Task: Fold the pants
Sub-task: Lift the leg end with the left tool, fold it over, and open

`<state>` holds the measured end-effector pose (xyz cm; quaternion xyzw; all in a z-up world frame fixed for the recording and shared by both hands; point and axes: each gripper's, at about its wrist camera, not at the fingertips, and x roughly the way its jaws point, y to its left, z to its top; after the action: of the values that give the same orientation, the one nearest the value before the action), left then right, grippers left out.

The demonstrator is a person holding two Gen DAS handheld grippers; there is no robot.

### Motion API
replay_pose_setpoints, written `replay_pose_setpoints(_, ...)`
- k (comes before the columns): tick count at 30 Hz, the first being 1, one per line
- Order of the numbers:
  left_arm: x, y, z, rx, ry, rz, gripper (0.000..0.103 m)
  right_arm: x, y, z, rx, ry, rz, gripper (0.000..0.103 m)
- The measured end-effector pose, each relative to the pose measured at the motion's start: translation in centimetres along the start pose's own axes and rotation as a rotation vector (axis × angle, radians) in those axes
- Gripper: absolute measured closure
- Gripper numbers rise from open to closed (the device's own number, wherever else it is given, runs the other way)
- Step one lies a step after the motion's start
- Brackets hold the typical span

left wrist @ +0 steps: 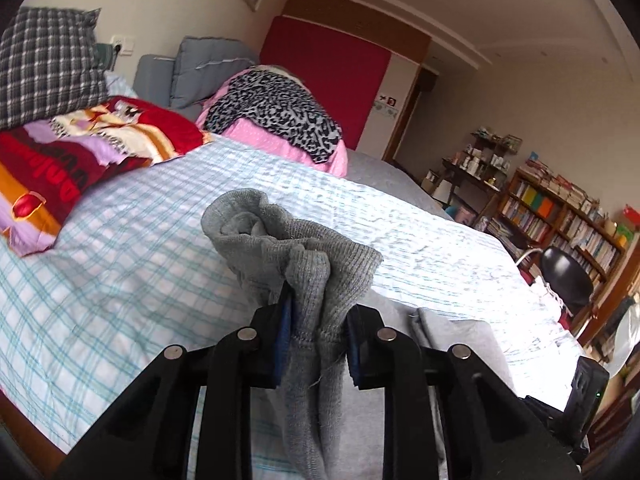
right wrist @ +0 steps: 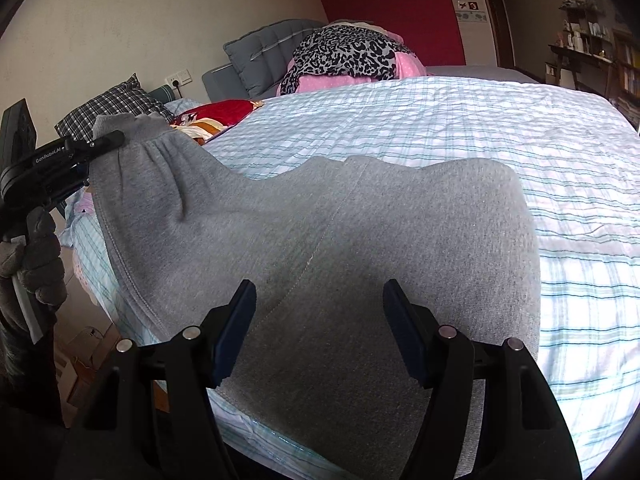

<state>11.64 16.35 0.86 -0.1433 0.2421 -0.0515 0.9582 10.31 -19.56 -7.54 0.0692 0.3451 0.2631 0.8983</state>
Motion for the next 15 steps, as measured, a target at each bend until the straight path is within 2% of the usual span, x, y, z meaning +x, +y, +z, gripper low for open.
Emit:
replay_pose_setpoints(7,2.3,-9.2,0.6,0.153,0.034,-0.126,0.081,-2.7,-2.8,-0.6,0.075,-0.069,0.001,0.036)
replay_pose_setpoints(15,5.3,-19.0,-1.7,0.311,0.123,-0.263,0.081,-5.5,-7.7,-1.8,0.208,-0.131,-0.029,0.036)
